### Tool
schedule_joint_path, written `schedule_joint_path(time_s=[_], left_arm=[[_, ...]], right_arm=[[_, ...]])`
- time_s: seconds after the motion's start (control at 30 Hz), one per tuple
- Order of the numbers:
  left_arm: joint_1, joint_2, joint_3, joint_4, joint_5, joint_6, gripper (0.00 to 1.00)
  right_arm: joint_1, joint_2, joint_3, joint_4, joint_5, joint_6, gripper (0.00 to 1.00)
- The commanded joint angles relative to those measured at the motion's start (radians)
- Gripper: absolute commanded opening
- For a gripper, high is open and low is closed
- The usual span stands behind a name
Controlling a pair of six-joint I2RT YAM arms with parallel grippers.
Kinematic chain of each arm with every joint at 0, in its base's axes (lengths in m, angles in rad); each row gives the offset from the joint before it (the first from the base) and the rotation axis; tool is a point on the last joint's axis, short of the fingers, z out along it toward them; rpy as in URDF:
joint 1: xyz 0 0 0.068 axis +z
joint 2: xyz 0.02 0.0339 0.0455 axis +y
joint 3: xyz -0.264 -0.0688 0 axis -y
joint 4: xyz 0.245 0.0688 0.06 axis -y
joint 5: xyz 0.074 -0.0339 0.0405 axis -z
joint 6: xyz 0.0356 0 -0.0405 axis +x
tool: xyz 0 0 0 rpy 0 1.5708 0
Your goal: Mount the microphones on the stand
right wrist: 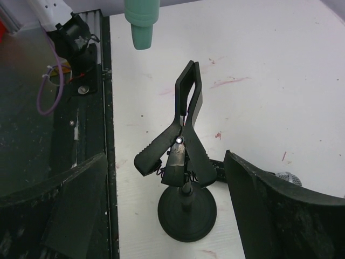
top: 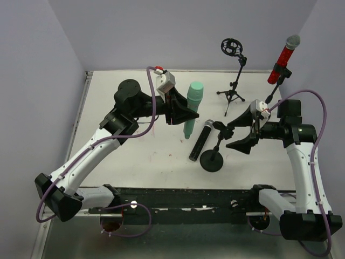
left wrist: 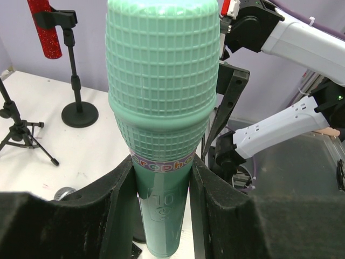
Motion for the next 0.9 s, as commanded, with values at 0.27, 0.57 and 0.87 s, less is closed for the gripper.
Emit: schedule_joint_path(time_s=[0.27, 0.57, 0.87], left_arm=[[-0.002, -0.006, 0.002, 0.038, 0.033, -0.012, 0.0], [-0.003, -0.021, -0.019, 0.041, 0.024, -0.018, 0.0], [-0.003, -0.012, -0.004, 0.044, 0.026, -0.021, 0.0]], right_arm=[[0.018, -0.036, -0.014, 0.174, 0.05, 0.257, 0.95], [0.047, -0.046, -0.021, 0.212, 0.096, 0.338, 0.94], [0.065, -0.056, -0.05, 0.238, 0.128, 0.357, 0.75]])
